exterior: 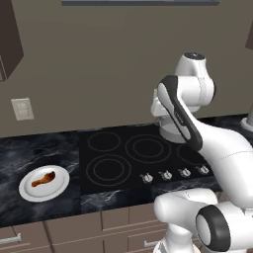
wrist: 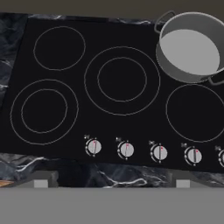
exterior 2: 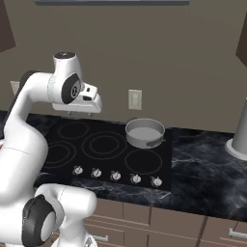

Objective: Retrieve the frozen meat and place it in the pot on a burner. Then turn the burner on.

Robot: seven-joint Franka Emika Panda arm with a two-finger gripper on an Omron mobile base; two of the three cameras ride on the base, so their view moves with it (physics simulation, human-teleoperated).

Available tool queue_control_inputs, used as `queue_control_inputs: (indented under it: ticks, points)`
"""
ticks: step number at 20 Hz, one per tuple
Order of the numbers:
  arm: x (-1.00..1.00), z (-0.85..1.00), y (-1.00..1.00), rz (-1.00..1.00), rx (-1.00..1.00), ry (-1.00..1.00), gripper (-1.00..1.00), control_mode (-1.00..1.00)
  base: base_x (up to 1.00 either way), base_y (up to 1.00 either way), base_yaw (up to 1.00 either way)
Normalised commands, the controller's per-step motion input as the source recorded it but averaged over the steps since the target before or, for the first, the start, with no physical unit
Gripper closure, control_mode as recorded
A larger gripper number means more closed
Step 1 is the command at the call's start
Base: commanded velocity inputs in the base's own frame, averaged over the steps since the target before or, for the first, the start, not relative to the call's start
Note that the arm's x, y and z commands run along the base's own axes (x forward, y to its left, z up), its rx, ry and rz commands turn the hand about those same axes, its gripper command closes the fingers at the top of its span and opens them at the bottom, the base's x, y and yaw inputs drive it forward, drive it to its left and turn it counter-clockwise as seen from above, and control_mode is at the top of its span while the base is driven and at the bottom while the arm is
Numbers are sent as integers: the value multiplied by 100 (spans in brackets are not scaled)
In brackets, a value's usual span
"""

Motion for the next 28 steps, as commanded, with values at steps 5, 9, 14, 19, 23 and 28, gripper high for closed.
queue_control_inputs:
  ticks: [5, 9, 14, 19, 23, 28]
  points:
    - [-16, -2, 19, -6, 0, 0, -100, -100, 0, 0, 0]
    - [-16, -1, 22, -9, 0, 1, -100, -100, 0, 0, 0]
    - [0, -7, 39, -20, 0, 0, -100, -100, 0, 0, 0]
    - [1, -12, 54, -27, 1, 0, -100, -100, 0, 0, 0]
    - [0, -21, 57, -27, 3, 2, -100, -100, 0, 0, 0]
    - [4, -26, 60, -25, 0, 2, -100, -100, 0, 0, 0]
